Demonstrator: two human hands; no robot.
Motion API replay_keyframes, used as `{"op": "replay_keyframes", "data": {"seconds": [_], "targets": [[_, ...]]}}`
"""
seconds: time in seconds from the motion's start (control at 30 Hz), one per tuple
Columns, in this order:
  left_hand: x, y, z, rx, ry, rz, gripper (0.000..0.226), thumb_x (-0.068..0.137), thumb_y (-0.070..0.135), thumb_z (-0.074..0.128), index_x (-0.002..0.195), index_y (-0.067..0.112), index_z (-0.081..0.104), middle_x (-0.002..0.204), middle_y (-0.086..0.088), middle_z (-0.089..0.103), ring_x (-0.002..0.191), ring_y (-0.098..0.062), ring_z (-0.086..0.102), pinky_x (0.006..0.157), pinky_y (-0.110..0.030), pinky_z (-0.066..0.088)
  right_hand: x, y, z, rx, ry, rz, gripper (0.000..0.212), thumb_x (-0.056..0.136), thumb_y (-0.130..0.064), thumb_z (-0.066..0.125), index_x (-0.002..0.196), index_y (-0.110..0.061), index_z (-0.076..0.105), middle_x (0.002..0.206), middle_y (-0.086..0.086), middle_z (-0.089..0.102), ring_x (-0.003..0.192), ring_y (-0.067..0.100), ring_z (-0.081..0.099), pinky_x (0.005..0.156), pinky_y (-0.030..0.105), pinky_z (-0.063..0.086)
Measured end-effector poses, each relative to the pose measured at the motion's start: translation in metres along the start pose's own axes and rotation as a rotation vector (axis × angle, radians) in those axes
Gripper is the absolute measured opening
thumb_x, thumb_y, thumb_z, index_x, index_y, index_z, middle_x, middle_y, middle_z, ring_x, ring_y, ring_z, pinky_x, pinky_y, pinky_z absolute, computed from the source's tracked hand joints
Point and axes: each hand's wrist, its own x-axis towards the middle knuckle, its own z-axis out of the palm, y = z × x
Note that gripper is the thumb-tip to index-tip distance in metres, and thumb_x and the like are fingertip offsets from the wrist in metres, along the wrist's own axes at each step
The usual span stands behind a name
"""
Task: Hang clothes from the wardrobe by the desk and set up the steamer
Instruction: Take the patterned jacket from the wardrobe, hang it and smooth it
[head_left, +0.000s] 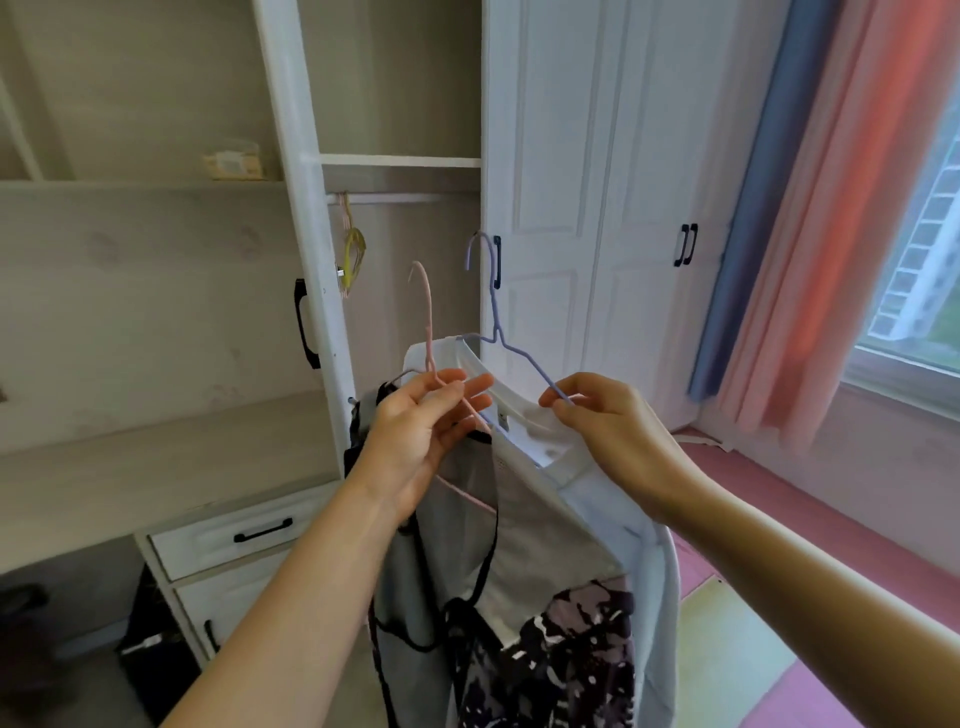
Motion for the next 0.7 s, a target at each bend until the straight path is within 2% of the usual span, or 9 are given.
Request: {"op": "replay_keyframes", "data": {"seconds": [0.1,0.17,0.3,0.33,0.4,0.47,0.57,0.63,0.7], "targets": [[-0.024,0.003,0.009,0.058,0.108,0.102,0.011,0.096,0.005,0.051,0.102,0.004,0.060,0.103,-0.012,0.073,0.095,-0.024,0.070,0.077,-0.031,0.056,-0.012,-0.001,-0.003,0.033,-0.043,-0.064,0.019,0.095,-0.017,0.050,0.092,-0.021,0.068,0.090,0.010,0.069,0.075,0.030,0.057,0.065,0.028,0.041],[-0.037,0.005,0.013,0.103,0.168,0.165,0.011,0.095,0.005,0.052,0.102,0.001,0.060,0.102,-0.014,0.073,0.095,-0.023,0.070,0.075,-0.030,0.057,-0.019,-0.004,-0.005,0.061,-0.089,-0.102,0.018,0.095,-0.018,0.051,0.092,-0.022,0.068,0.092,0.011,0.069,0.085,0.037,0.060,0.067,0.030,0.042],[-0.063,0.014,0.010,0.188,0.257,0.241,0.013,0.093,0.005,0.055,0.103,-0.001,0.062,0.098,-0.012,0.074,0.095,-0.019,0.070,0.074,-0.027,0.058,-0.022,-0.007,0.006,0.087,-0.174,-0.157,0.018,0.094,-0.020,0.052,0.092,-0.025,0.069,0.090,0.008,0.070,0.088,0.029,0.063,0.073,0.032,0.047],[-0.064,0.012,0.011,0.225,0.266,0.251,0.013,0.093,0.006,0.056,0.103,0.000,0.063,0.097,-0.010,0.075,0.095,-0.018,0.071,0.077,-0.027,0.058,-0.022,-0.007,0.004,0.095,-0.184,-0.167,0.018,0.094,-0.019,0.052,0.091,-0.025,0.069,0.090,0.010,0.069,0.086,0.029,0.062,0.072,0.030,0.046],[-0.090,0.023,-0.001,0.278,0.407,0.323,0.013,0.092,0.006,0.058,0.102,0.000,0.064,0.096,-0.007,0.075,0.094,-0.015,0.071,0.079,-0.025,0.058,-0.026,-0.019,0.022,0.157,-0.317,-0.199,0.019,0.093,-0.016,0.053,0.091,-0.024,0.069,0.089,0.010,0.070,0.078,0.021,0.060,0.069,0.022,0.045],[-0.093,0.027,-0.004,0.301,0.413,0.333,0.015,0.092,0.006,0.059,0.104,0.000,0.065,0.097,-0.006,0.075,0.093,-0.010,0.070,0.079,-0.023,0.057,-0.026,-0.019,0.028,0.166,-0.333,-0.199,0.019,0.093,-0.015,0.053,0.091,-0.024,0.069,0.083,0.006,0.070,0.074,0.012,0.058,0.066,0.019,0.045],[-0.100,0.030,-0.013,0.386,0.481,0.335,0.016,0.090,0.009,0.062,0.104,0.006,0.068,0.098,-0.003,0.075,0.097,-0.011,0.069,0.079,-0.024,0.057,-0.027,-0.023,0.041,0.178,-0.388,-0.224,0.019,0.092,-0.016,0.053,0.090,-0.025,0.069,0.084,0.013,0.068,0.069,0.015,0.054,0.067,0.031,0.044],[-0.110,0.036,-0.024,0.414,0.529,0.357,0.013,0.088,0.011,0.065,0.100,0.011,0.071,0.101,-0.004,0.074,0.099,-0.015,0.068,0.080,-0.028,0.058,-0.030,-0.029,0.055,0.178,-0.448,-0.253,0.018,0.092,-0.017,0.053,0.091,-0.025,0.069,0.085,0.012,0.069,0.069,0.016,0.055,0.068,0.033,0.045],[-0.120,0.041,-0.040,0.433,0.574,0.362,0.019,0.087,0.014,0.066,0.104,0.008,0.072,0.100,-0.002,0.074,0.098,-0.016,0.068,0.080,-0.029,0.058,-0.034,-0.035,0.072,0.189,-0.508,-0.271,0.018,0.092,-0.017,0.053,0.091,-0.025,0.069,0.087,0.013,0.069,0.069,0.017,0.054,0.067,0.034,0.045]]}}
